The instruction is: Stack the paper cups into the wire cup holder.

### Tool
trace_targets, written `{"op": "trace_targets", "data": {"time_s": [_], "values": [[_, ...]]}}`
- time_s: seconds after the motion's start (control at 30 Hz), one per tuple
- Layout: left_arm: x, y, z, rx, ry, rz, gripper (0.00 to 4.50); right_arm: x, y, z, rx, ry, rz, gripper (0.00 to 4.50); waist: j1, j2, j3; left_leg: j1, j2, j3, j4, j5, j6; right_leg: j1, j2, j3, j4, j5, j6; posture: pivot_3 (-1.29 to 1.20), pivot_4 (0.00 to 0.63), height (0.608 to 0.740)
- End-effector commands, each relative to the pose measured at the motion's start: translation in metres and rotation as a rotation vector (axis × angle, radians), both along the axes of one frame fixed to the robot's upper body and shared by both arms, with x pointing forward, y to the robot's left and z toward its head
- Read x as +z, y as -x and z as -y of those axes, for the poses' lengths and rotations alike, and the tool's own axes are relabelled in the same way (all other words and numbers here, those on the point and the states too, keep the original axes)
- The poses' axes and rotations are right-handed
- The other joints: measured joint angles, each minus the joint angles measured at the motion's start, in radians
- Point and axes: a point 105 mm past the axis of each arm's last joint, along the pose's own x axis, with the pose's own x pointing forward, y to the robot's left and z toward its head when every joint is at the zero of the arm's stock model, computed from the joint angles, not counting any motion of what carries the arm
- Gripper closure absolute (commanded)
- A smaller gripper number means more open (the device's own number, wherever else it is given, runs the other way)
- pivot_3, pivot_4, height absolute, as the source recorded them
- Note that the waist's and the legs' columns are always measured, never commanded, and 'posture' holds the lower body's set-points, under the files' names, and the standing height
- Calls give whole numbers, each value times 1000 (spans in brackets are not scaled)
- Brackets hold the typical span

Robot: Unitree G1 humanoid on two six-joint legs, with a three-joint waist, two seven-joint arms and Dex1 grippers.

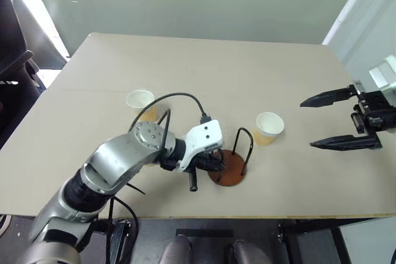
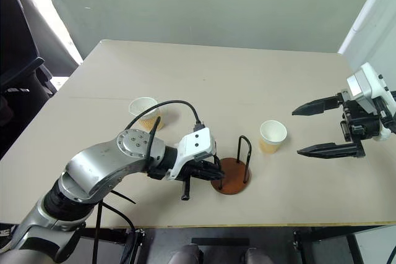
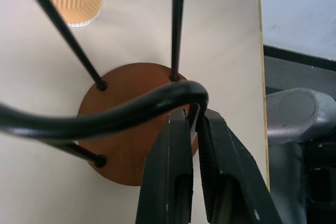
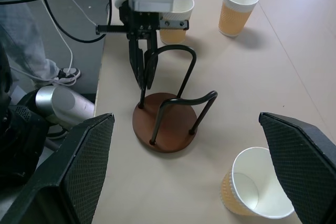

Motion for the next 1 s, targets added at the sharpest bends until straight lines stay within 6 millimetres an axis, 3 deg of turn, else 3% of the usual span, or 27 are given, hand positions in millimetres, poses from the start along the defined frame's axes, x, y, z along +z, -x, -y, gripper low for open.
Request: {"op": "trace_targets", "data": {"time_s": [0.03, 0.13, 0.43, 0.6, 0.87, 1.0], "values": [[-8, -1, -8, 11, -50, 32, 4168, 9, 3, -4, 20, 8, 40, 0, 0, 0, 0, 1, 0, 0, 0, 0, 0, 0, 0, 0, 0, 0, 0, 0, 150, 740], [-9, -1, -9, 0, -53, 33, 3297, 9, 2, -6, 22, 9, 40, 0, 0, 0, 0, 3, 0, 0, -1, 0, 0, 2, 0, 1, 0, 0, 0, 0, 150, 740], [-5, 3, -10, -9, -35, 30, 27, -1, -3, -3, 6, 70, 36, 0, 0, 0, 0, 3, 0, -1, -1, -1, 1, 2, 0, 2, 0, 0, 0, 0, 150, 740], [23, 2, -17, 8, 75, 26, 27, -20, -15, 2, -22, 181, 38, 0, 0, 0, 0, 3, 0, -1, -1, -1, 1, 2, 0, 2, 0, 0, 0, 0, 150, 740], [47, -2, -49, 71, 155, 77, 27, -58, -52, -8, -81, 280, 32, 0, -7, 0, 0, 6, 1, -2, -2, -3, 4, 2, 0, 5, 1, 0, 0, 0, 150, 740], [78, -9, -85, 190, 208, 162, 27, -69, -75, -10, -123, 302, 56, 0, -11, 0, 0, 5, 1, -2, -2, -3, 5, -1, 0, 5, 3, 0, 0, 0, 150, 740]]}}
